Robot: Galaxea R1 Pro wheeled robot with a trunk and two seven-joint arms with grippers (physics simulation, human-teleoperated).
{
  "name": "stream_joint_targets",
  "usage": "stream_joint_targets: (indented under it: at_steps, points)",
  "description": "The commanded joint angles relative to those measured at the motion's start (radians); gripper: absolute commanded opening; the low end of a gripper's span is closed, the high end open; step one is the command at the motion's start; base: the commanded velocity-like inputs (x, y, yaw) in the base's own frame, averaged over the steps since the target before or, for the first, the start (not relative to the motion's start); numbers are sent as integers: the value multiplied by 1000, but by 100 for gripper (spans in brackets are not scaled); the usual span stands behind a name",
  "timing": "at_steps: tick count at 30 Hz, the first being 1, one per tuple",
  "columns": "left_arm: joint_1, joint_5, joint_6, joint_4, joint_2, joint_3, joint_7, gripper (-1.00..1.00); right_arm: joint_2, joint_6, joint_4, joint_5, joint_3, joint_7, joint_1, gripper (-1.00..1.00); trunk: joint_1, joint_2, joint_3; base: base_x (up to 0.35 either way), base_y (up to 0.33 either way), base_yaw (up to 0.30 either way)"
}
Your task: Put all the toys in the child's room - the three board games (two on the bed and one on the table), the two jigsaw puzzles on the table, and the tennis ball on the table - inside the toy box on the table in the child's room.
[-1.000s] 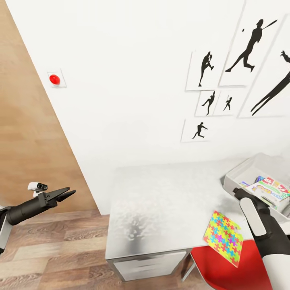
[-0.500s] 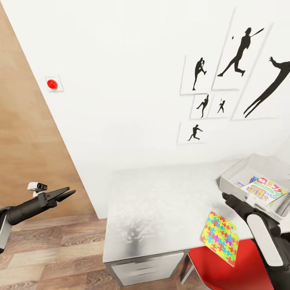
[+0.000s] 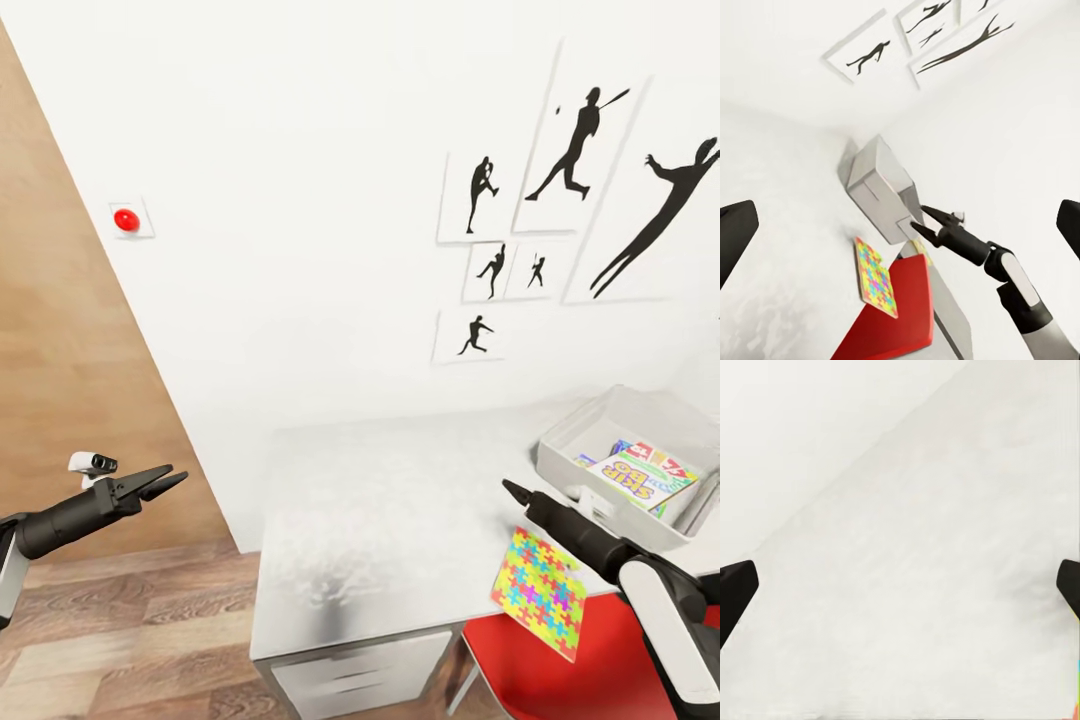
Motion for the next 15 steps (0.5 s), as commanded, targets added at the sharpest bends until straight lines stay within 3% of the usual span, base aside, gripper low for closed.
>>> stream_joint_targets:
  at_steps: [1, 8, 15]
  points:
    - [-1, -1, 10, 0, 0, 0, -4, 100, -1, 14, -1, -3, -2, 39, 0, 100, 1, -2, 0, 0, 0, -14]
    - [-1, -2, 10, 0, -1, -1, -4, 100, -1, 57, 2, -3, -4, 235, 1, 100, 1, -2, 11, 0, 0, -4]
    - [-1, -3, 10, 0, -1, -1, -4, 100, 0, 75, 3, -3, -4, 270, 1, 100, 1, -2, 22, -56, 0, 0]
